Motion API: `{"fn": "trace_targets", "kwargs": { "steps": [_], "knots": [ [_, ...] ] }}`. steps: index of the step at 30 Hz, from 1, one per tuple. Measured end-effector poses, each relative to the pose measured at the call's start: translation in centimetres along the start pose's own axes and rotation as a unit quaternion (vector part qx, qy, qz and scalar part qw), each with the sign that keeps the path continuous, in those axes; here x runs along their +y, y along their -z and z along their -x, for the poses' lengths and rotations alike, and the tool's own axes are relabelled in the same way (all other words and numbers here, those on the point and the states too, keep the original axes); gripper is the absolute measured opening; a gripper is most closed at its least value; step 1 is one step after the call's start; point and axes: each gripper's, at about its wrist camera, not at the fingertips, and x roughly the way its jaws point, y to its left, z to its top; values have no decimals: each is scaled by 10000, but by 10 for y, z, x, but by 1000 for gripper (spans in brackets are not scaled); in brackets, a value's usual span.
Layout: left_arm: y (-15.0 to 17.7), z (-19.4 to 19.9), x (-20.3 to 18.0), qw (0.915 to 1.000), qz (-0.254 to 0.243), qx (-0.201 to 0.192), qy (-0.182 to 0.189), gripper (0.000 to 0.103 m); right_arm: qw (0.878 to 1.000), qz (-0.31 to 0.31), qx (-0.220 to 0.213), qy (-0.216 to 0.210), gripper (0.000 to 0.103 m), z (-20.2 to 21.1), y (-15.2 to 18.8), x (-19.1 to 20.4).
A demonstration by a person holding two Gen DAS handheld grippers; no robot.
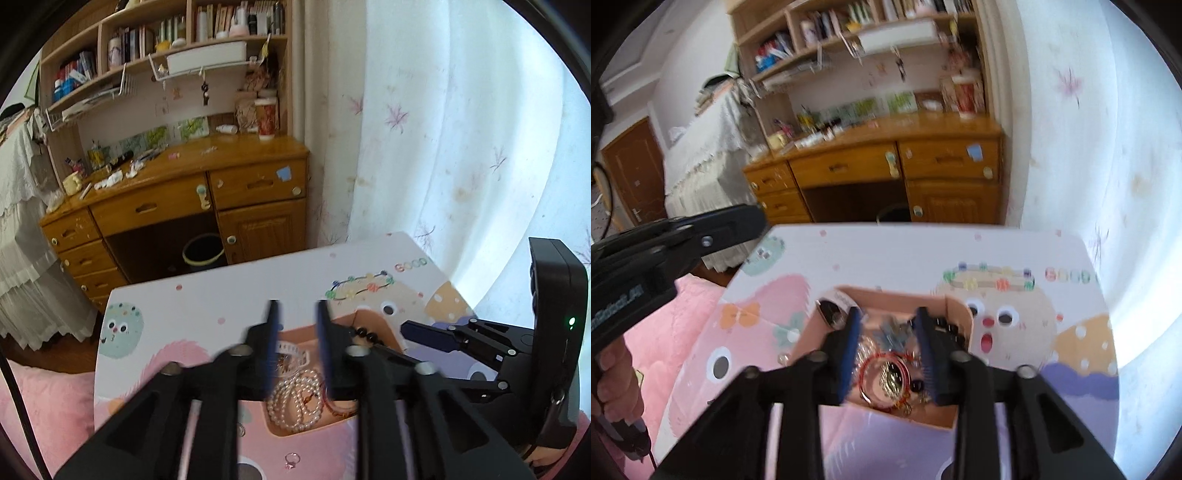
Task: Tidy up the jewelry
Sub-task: 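Lower the necklace and charm into the pink box and open both tools, then grasp the pearl-topped ring with the left tool while the right tool grasps the pink-stone ring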
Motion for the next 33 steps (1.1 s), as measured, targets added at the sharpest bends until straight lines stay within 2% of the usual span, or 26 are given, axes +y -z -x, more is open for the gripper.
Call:
{"fn": "trace_targets", "kwargs": {
  "steps": [2, 6, 7, 10, 17, 20, 25, 29, 33],
  "knots": [
    [3, -1, 7, 10000, 56, 31, -27, 50, 9999, -96, 61, -61, 46, -2, 2, -2],
    [13, 3, 19, 9997, -59, -67, -207, 71, 9996, -151, 226, -19, 68, -7, 6, -2],
    [16, 4, 23, 9994, -93, -77, -326, 78, 9996, -126, 244, 18, 70, -7, 7, 0],
    [28, 3, 38, 9982, -59, 36, -601, 86, 9993, -100, 362, 4, 71, -9, 11, 4],
    [64, -7, 77, 9939, 63, 704, -848, 90, 9974, 19, 704, -154, 71, -19, 30, 20],
    [76, -8, 85, 9926, 15, 866, -853, 94, 9945, 503, 917, -56, 72, -26, 42, 39],
    [93, -18, 90, 9916, -281, 1146, -530, 96, 9795, 1633, 1177, -21, 72, -36, 68, 79],
    [106, -29, 93, 9913, -490, 1217, -59, 96, 9709, 2013, 1285, -151, 72, -42, 88, 100],
    [120, -41, 96, 9909, -590, 1164, 330, 96, 9668, 2208, 1283, -97, 71, -50, 106, 116]
  ]
}}
